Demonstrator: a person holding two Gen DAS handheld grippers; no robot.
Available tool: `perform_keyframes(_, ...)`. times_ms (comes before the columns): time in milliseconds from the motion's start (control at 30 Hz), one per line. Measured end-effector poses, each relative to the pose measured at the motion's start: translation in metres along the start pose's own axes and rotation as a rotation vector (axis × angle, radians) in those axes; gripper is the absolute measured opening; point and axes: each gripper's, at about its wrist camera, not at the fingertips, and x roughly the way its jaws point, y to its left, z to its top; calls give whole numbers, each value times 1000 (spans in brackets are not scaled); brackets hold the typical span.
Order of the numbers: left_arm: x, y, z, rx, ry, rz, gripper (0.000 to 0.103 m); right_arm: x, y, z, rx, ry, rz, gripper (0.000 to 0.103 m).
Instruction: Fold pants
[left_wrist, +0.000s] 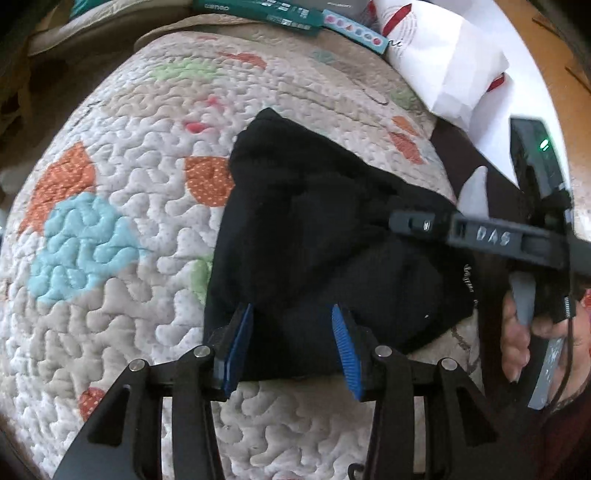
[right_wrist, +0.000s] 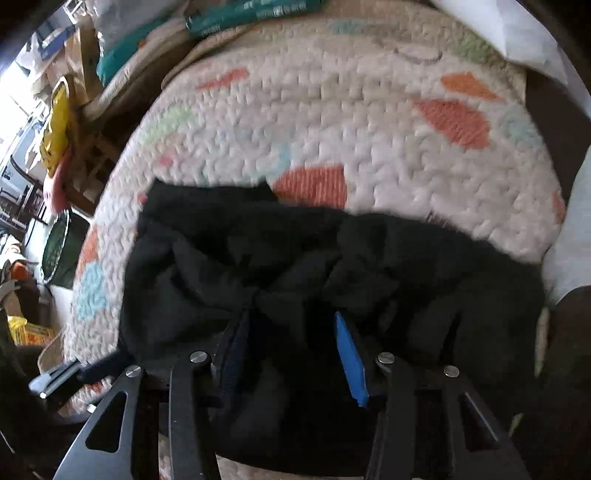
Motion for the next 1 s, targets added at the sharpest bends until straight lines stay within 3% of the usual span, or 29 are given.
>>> perform_keyframes(133,9,2,4,6,-12,-47,43,-19,40,22,-158,-63,70,52)
perform_keyframes(167,10,1,4,18,-15,-55,39,-19,52,30,-185,-63,95,52)
perform_keyframes(200,12,0,4,31,-9,-70,15,-16,63,38,-211,-59,114,52)
perform_keyframes(233,13,1,3,38,10,-82,1,-8,73,47,-242,-46,123,52)
perform_keyframes(433,13,15,0,-6,23,-147,0,58,126,69,-359,126,102,49)
perform_keyframes(467,13,16,0,-11,26,-155,0,67,133,68,-382,148,86,40)
perform_keyframes(500,14,18,0,-16,26,-161,0,75,139,66,-404,170,73,12)
perform_keyframes(600,13,22,-1,-32,23,-174,0,79,151,68,-461,181,24,9)
perform_keyframes(700,12,25,0,-29,16,-170,0,78,142,81,-392,168,30,9)
perform_keyframes(833,6,27,-4,6,9,-150,0,75,126,97,-321,108,-31,9)
perform_keyframes(967,-14,24,0,33,-20,-155,0,54,104,113,-234,61,-15,13)
perform_keyframes(1000,-21,25,3,30,-47,-155,0,50,102,114,-239,61,-3,19)
